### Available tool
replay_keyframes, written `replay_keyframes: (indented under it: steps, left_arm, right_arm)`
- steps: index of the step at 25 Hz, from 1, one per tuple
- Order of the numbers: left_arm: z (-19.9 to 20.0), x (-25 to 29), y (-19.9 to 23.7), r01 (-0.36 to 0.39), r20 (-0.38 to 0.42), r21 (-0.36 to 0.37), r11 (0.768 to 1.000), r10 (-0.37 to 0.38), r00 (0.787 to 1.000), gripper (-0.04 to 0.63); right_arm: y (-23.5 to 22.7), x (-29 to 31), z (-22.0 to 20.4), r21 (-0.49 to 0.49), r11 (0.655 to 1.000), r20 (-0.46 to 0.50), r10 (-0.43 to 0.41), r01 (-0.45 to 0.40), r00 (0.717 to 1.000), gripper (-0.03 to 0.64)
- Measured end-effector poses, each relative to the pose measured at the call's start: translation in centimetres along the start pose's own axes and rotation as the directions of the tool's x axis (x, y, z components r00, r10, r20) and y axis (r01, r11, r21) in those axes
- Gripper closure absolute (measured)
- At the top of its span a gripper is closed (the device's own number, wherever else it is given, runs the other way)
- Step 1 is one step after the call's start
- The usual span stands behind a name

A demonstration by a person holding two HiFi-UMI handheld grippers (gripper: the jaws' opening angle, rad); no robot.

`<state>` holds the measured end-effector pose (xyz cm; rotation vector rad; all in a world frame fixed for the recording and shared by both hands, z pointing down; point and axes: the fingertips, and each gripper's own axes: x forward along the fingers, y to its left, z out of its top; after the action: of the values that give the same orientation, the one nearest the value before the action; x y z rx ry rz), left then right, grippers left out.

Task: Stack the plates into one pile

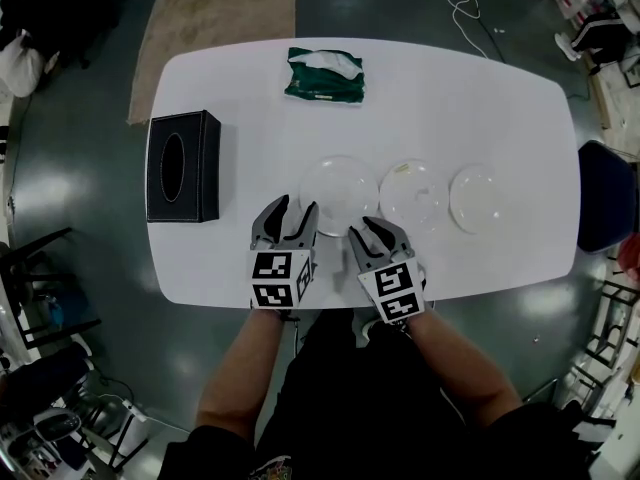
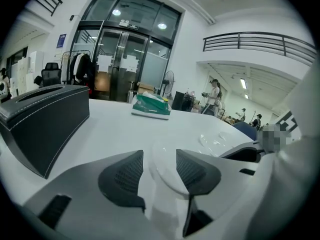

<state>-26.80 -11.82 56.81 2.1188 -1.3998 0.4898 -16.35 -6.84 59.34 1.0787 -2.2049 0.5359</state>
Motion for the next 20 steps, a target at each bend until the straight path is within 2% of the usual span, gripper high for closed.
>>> replay_keyframes:
  steps: [9,20]
  left_arm:
    - [-0.5,1.4,-0.1,0.028,-0.044,-0.074,0.997,-0.031,0.999,0.387]
    - [-0.1,2.3,-1.0,0.072,-0.063,-0.087,0.994,-0.078,0.995,0.388]
  right_arm:
    - [-0.1,0.2,-0.3,0.005,1.000,-0.021,0.005,-0.005,1.000,0.492]
    - [0.0,0.5,-0.5,0.012,1.000,-0.028,0.009,-0.008,1.000,0.492]
